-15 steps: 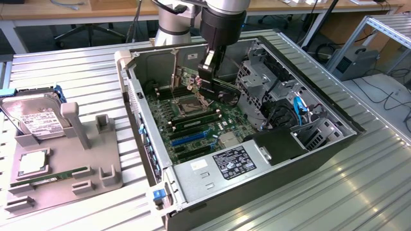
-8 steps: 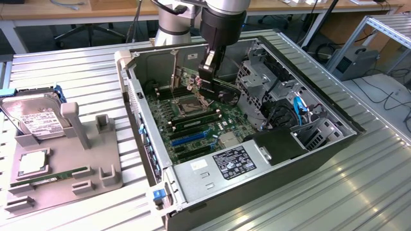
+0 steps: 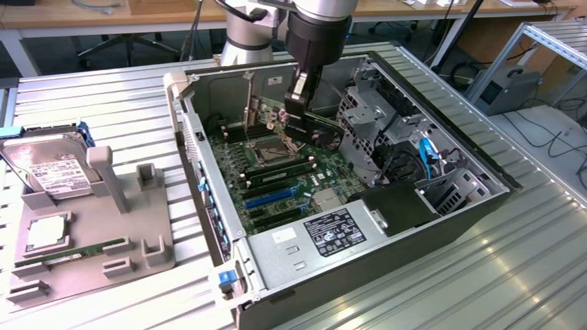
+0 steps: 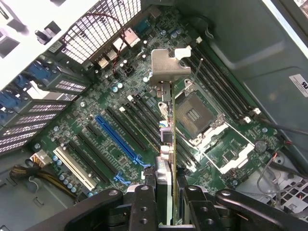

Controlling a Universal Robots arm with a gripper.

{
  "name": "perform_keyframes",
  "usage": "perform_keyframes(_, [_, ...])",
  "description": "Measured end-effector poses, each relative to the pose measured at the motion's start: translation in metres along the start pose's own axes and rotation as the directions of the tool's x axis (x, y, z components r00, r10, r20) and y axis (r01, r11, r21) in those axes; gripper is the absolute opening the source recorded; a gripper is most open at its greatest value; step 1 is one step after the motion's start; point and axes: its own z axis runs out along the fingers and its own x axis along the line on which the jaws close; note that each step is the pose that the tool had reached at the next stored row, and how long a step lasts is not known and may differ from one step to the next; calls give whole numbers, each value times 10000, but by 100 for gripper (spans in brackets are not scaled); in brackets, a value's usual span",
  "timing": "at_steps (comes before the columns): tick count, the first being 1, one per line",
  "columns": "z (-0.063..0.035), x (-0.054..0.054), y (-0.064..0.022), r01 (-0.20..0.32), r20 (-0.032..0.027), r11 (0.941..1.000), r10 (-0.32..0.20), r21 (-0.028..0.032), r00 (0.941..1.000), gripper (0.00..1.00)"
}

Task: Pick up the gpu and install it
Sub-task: 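Insert the gpu into the slot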

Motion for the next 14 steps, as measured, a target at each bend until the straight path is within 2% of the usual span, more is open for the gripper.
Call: perform_keyframes(14, [5, 0, 0, 273, 0, 9996, -273, -8, 9996, 27])
